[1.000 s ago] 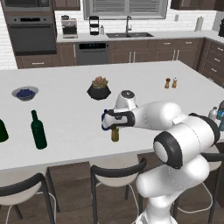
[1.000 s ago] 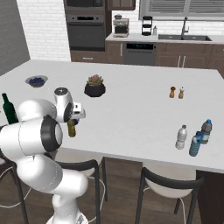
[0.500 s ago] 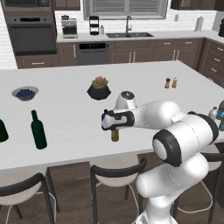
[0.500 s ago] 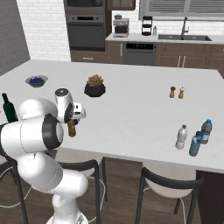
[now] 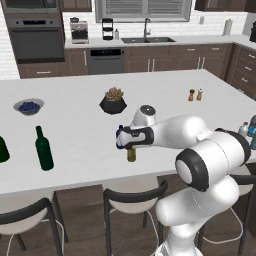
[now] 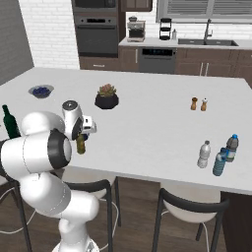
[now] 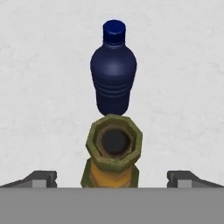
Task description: Move the plastic bottles in the middle to the plastics group, and the glass bottles in the middle to the glass group.
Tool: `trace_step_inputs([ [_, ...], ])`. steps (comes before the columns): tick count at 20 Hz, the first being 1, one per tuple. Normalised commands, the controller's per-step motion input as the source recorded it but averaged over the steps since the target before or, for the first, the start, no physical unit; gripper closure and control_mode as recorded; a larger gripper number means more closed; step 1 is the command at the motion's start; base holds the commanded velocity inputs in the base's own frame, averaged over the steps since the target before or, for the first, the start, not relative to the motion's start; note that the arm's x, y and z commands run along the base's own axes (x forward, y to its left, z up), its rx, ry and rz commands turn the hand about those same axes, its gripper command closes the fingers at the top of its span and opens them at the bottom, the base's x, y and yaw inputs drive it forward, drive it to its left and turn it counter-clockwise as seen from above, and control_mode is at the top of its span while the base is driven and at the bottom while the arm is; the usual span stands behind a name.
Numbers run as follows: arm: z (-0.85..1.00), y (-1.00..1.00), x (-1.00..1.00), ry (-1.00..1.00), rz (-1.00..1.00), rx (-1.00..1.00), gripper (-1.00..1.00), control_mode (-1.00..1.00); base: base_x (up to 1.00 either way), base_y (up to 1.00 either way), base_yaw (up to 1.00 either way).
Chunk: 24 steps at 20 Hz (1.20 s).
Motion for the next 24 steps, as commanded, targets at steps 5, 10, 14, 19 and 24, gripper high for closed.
trace_step_inputs([
  [5,-0.03,0.01,0.07,0.00,0.00,0.01,-1.00,-1.00,0.00,0.00,0.00],
  [10,-0.03,0.00,0.08,0.00,0.00,0.00,-1.00,-1.00,0.00,0.00,0.00],
  [14,0.00,0.00,0.00,0.00,0.00,0.00,-1.00,-1.00,0.00,0.00,0.00],
  [19,0.00,0.05,0.07,-0.02,0.00,0.00,-1.00,-1.00,0.00,0.00,0.00],
  [24,0.00,0.01,0.02,0.00,0.00,0.01,-1.00,-1.00,0.00,0.00,0.00],
])
